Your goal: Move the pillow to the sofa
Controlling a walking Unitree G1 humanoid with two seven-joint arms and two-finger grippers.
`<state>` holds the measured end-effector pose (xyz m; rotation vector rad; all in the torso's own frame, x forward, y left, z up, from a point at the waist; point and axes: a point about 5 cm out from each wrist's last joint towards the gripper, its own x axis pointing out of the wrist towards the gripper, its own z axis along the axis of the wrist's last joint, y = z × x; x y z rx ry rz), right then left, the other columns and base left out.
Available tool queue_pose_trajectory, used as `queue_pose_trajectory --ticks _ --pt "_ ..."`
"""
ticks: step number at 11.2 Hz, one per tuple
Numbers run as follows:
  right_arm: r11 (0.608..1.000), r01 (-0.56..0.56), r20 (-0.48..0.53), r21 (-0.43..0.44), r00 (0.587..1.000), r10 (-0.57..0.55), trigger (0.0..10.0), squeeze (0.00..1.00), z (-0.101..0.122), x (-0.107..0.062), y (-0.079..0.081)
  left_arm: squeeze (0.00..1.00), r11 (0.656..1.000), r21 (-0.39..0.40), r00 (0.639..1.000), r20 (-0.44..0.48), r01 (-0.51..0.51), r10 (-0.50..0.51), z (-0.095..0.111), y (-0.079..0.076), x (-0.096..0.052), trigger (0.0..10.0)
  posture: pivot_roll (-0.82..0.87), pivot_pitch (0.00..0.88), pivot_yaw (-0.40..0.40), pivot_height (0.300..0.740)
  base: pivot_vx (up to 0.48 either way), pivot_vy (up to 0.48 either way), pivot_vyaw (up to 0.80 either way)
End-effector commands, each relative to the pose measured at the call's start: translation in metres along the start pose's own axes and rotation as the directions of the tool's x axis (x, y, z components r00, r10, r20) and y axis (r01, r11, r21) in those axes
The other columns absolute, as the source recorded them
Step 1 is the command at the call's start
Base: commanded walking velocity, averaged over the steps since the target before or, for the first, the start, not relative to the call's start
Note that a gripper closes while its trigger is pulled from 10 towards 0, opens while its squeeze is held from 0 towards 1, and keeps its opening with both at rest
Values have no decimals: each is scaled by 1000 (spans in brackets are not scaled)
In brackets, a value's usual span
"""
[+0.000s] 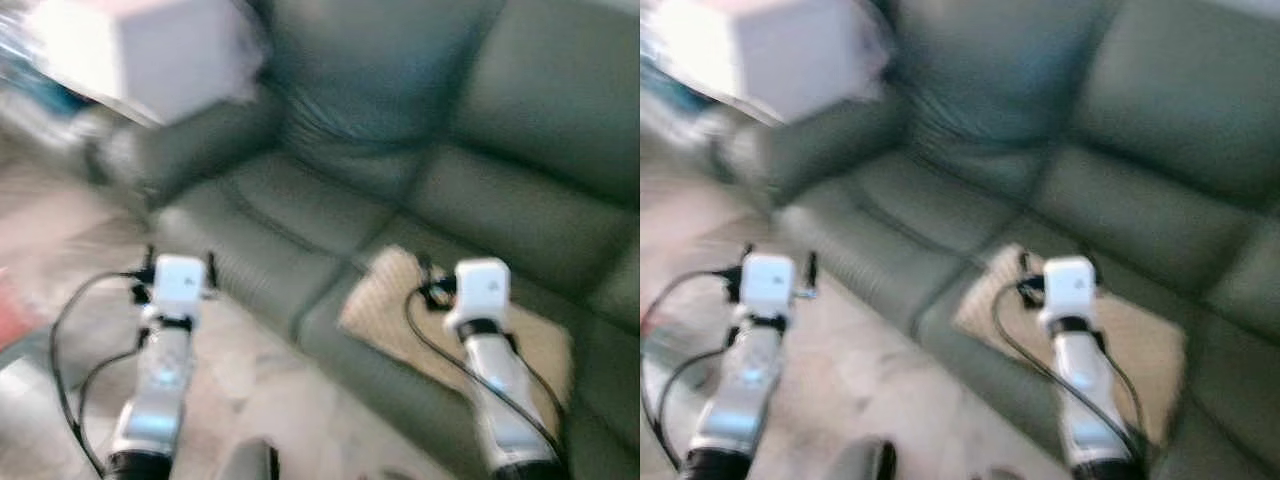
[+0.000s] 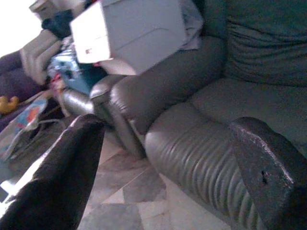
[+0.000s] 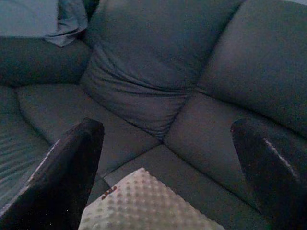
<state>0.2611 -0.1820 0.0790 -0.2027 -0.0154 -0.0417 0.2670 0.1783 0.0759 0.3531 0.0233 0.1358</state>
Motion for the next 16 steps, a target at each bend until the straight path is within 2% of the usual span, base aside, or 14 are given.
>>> queue_pose_trajectory --ticks 1,2,4,7,9,12,15,16 --pt "1000 11 -2 16 1000 -11 10000 0 -2 -2 0 0 999 38 1000 4 -6 6 -2 2 -2 10000 -13 59 -33 740 0 0 800" --pt "1000 7 -18 13 1000 -7 10000 0 -6 -11 -3 0 998 56 999 -31 -9 11 -9 0 -13 10000 -27 90 -23 740 0 0 800" --pt "1000 6 -28 16 1000 -5 10000 0 -9 -13 -5 0 999 45 998 -63 -10 12 -14 -4 -23 10000 -18 112 -23 740 0 0 800" --pt "998 -39 -8 43 999 39 10000 0 -2 -3 3 0 997 41 995 -73 -67 69 -14 6 -21 10000 8 119 -43 740 0 0 800" --pt "998 -47 -6 42 999 48 10000 0 -1 -2 3 0 997 54 996 -66 -50 54 -15 5 -26 10000 6 127 -53 740 0 0 800" --pt "998 -53 -9 35 999 54 10000 0 -1 -2 1 0 998 45 997 -65 -46 49 -12 2 -25 10000 0 125 -54 740 0 0 800" --pt "997 -41 9 61 999 41 10000 0 1 1 5 0 998 48 998 -58 -29 32 -11 4 -19 10000 -5 104 -18 740 0 0 798" --pt "996 -14 28 87 1000 12 10000 0 4 4 3 0 998 53 998 -51 -22 24 -9 2 -15 10000 -6 102 -9 740 0 0 0"
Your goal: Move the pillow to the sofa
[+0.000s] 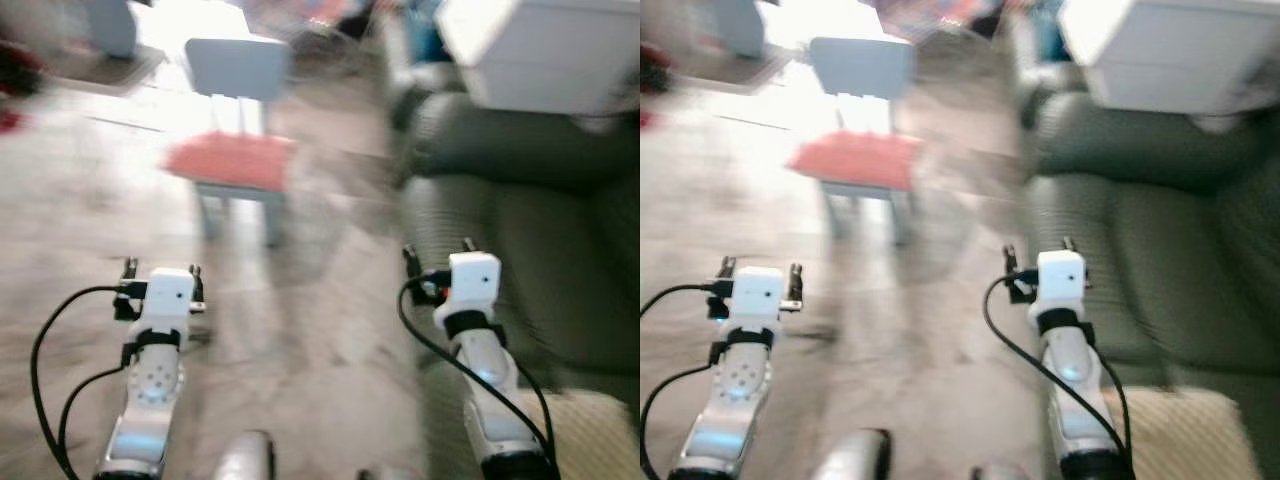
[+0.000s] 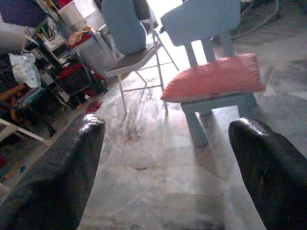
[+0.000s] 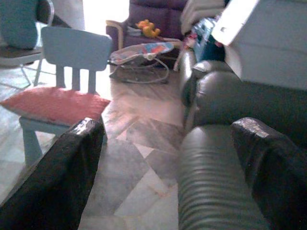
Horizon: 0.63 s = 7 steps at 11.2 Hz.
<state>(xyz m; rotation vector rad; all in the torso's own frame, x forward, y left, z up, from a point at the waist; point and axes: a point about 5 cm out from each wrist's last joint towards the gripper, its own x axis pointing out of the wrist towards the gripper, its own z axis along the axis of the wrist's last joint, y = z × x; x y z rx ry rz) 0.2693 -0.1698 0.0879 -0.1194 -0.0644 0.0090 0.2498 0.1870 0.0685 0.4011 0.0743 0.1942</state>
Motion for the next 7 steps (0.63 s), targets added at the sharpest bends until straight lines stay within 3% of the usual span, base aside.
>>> queue_pose_trajectory --ticks 1,5,7 --pt "999 49 -22 5 999 -49 10000 0 -6 -3 -10 0 1000 1 999 14 31 -31 6 -8 3 10000 -9 106 -1 740 0 0 0" --pt "997 72 -34 16 997 -71 10000 0 -12 -7 -9 0 999 3 998 26 50 -50 9 -9 7 10000 -13 100 25 740 0 0 0" --pt "997 68 -17 26 998 -68 10000 0 -10 2 -4 0 999 0 997 64 51 -51 17 -16 19 10000 -20 30 22 740 0 0 0"
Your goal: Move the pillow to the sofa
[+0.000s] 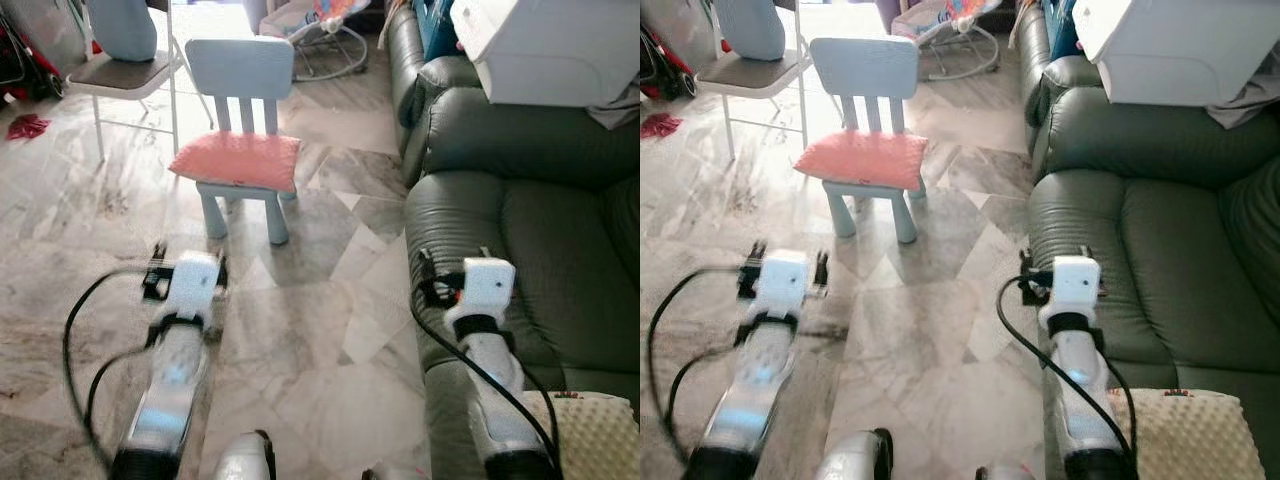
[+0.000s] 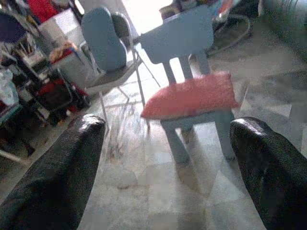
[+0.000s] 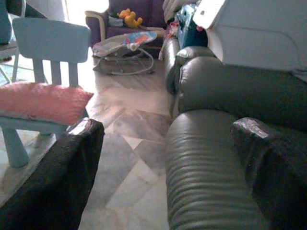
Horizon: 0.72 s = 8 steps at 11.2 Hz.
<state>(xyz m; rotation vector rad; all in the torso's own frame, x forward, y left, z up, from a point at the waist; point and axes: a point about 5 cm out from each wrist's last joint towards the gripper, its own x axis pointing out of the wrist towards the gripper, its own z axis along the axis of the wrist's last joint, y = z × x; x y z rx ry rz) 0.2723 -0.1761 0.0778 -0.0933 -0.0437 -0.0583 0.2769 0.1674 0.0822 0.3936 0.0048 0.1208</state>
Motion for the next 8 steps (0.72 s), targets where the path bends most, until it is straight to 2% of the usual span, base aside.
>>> queue_pose_trajectory --ticks 1,3,4,7,8 --pt "1000 -6 18 1 1000 6 10000 0 4 4 1 0 1000 0 1000 -7 -5 5 -2 -1 1 10000 -18 10 14 740 0 0 0" --pt "999 -33 32 -1 999 33 10000 0 6 7 -1 0 1000 -12 1000 9 16 -16 1 2 10 10000 -12 0 0 740 0 0 0" --pt "999 -32 29 -9 999 32 10000 0 2 6 -4 0 999 -21 999 -18 26 -27 -7 5 9 10000 -7 0 -3 740 0 0 0" --pt "999 -39 -1 -36 999 39 10000 0 -8 -8 -15 0 998 -23 993 -98 66 -68 -33 9 -20 10000 4 0 -12 740 0 0 0" --pt "998 -47 -28 -36 999 46 10000 0 -16 -19 -16 0 997 -25 990 -122 74 -77 -40 11 -29 10000 7 0 -11 740 0 0 0"
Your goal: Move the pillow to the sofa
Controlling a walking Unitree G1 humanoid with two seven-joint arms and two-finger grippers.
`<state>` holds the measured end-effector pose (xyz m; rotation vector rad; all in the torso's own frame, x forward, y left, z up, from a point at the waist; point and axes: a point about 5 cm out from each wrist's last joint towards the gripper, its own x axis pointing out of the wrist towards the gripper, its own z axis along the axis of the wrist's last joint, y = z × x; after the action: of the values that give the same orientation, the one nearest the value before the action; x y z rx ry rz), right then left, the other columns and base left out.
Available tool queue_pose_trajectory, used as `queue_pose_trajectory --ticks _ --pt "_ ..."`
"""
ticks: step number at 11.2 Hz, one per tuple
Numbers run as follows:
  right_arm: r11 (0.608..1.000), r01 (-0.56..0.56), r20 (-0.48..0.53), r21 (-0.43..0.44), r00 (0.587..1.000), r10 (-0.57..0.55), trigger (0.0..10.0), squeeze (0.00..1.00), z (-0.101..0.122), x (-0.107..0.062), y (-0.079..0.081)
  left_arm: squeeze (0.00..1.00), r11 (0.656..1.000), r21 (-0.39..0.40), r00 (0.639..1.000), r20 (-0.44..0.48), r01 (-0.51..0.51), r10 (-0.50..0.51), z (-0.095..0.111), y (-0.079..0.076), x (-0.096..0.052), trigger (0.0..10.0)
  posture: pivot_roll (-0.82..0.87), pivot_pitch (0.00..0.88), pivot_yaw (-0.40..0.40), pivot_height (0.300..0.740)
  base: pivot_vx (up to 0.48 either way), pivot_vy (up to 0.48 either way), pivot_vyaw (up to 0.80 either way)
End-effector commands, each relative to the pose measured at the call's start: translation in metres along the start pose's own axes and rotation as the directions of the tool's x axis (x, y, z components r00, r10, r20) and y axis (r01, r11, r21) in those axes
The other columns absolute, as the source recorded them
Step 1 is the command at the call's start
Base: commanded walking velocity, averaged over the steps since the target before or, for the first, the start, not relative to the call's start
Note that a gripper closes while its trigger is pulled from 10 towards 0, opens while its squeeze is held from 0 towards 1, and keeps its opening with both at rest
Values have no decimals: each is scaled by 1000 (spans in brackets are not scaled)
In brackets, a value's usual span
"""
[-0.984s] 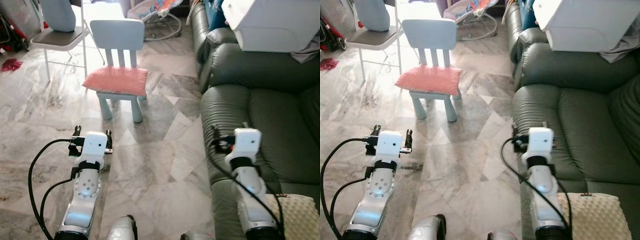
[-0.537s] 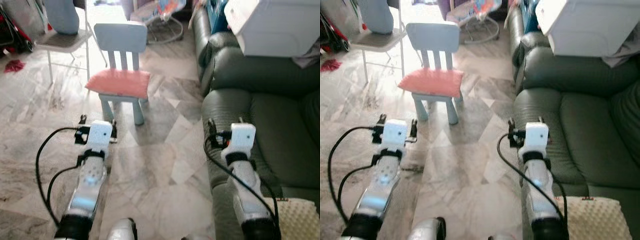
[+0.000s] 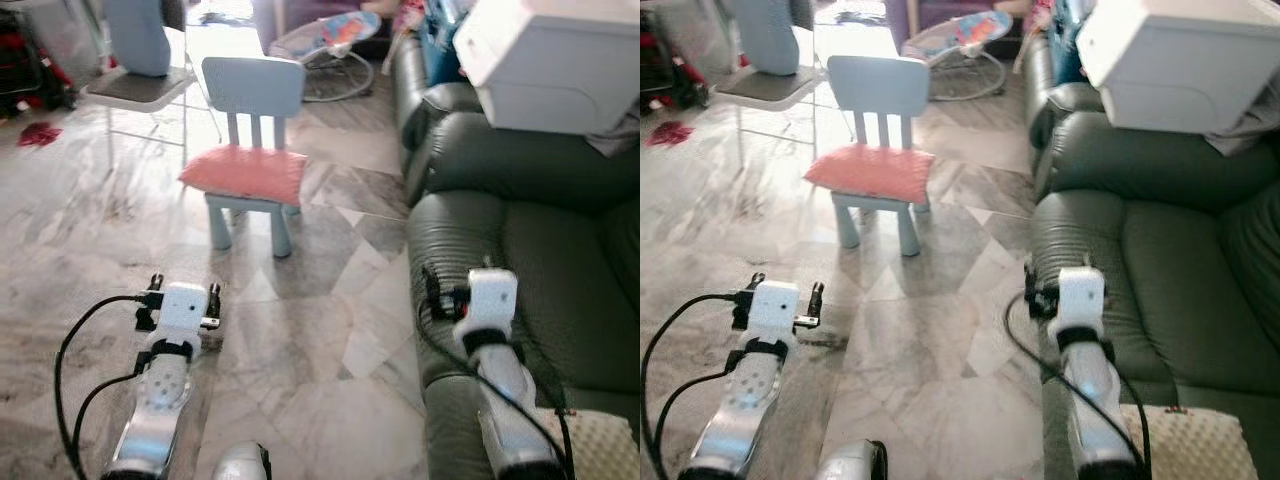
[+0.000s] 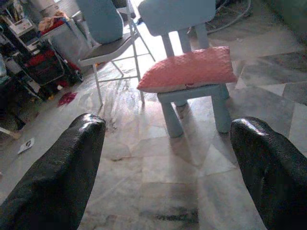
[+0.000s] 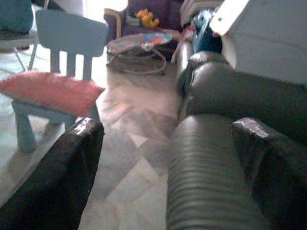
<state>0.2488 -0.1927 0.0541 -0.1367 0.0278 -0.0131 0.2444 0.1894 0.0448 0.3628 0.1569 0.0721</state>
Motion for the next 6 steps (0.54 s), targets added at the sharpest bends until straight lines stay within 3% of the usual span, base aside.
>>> queue_pose_trajectory --ticks 1,3,6 --pt "1000 0 27 6 1000 -1 10000 0 4 -2 -1 0 1000 3 1000 12 -2 2 2 4 -1 10000 8 0 -9 740 0 0 0" --pt "1000 -4 25 12 1000 4 10000 0 4 -1 4 0 1000 -22 1000 14 -13 14 5 9 5 10000 4 0 -2 740 0 0 0" --pt "1000 0 35 16 999 -1 10000 0 7 1 3 0 999 -51 1000 22 -9 10 11 8 10 10000 2 0 1 740 0 480 0"
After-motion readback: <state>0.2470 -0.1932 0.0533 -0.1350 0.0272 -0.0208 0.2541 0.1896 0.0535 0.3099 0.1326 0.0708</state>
